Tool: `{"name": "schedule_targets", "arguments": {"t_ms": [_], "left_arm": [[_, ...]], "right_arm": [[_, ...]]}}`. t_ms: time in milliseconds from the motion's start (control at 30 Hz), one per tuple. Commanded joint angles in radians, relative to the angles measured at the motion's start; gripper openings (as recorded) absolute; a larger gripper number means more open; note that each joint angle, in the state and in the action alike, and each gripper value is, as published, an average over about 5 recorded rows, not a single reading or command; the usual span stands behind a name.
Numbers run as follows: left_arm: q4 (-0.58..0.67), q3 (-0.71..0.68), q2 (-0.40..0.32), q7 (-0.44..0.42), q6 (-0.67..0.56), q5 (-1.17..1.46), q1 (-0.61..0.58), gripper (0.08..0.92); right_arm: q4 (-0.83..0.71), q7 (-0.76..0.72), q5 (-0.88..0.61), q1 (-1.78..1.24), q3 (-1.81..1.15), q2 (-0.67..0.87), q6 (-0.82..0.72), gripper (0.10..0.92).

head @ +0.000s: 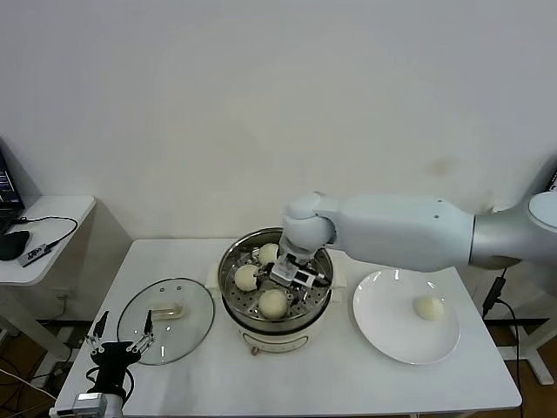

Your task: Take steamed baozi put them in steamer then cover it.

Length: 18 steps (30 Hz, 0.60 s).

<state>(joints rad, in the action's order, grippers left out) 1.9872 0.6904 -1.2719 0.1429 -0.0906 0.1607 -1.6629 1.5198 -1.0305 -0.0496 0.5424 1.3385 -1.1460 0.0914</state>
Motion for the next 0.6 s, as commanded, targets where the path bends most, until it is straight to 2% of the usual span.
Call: {"name": "schedule_targets", "arguments": {"t_ms": [33,233,600], "left_arm": [[0.001,0.000,0.003,0.000,-0.001,0.000,0.000,0.823],[-0.001,-0.003,0.016,-0.001,-0.001,0.000,0.004,0.823],[-0.001,-0.011,0.038,-0.002,-0.001,-0.002,0.005,0.823]], "right_arm": [[0.014,0.002,-0.014,0.030,-0.023,0.044,-0.001,0.821],[0.040,-0.002,-0.054,0.067,-0.075,0.149,-0.074,0.823],[0.083,-0.051,-0.092,0.079,-0.140,0.453,-0.362,0.823]]}}
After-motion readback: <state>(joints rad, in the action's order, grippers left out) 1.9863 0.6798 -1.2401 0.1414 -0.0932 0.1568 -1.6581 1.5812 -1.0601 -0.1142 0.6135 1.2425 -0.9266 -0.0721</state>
